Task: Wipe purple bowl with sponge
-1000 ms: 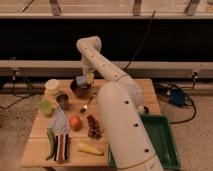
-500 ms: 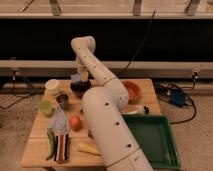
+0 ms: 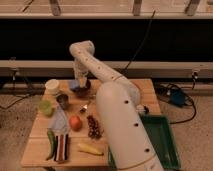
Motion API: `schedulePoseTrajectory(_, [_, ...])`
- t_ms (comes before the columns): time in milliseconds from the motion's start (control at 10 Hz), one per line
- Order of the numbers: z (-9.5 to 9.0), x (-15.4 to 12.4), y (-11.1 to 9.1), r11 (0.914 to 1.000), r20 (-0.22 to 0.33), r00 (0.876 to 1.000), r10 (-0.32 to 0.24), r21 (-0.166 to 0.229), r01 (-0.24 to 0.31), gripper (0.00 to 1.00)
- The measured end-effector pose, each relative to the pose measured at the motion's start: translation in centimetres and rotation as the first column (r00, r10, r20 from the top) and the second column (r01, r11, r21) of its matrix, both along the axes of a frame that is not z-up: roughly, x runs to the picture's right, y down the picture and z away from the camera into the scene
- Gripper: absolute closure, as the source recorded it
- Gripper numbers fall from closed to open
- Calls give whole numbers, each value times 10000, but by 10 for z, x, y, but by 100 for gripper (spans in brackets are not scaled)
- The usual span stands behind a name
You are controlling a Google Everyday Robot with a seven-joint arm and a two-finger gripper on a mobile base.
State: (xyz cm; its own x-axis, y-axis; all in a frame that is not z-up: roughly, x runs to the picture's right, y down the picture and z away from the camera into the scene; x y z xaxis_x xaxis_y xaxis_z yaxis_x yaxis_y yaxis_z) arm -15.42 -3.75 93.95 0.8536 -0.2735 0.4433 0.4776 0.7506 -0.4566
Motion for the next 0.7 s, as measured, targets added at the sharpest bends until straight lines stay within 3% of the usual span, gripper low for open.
schedulePoseTrajectory(400, [6, 47, 4, 9989, -504, 9979, 408, -197, -418, 100])
schedulePoseTrajectory(700, [16, 81, -17, 9941, -1164, 9877, 1043, -171, -1070, 100])
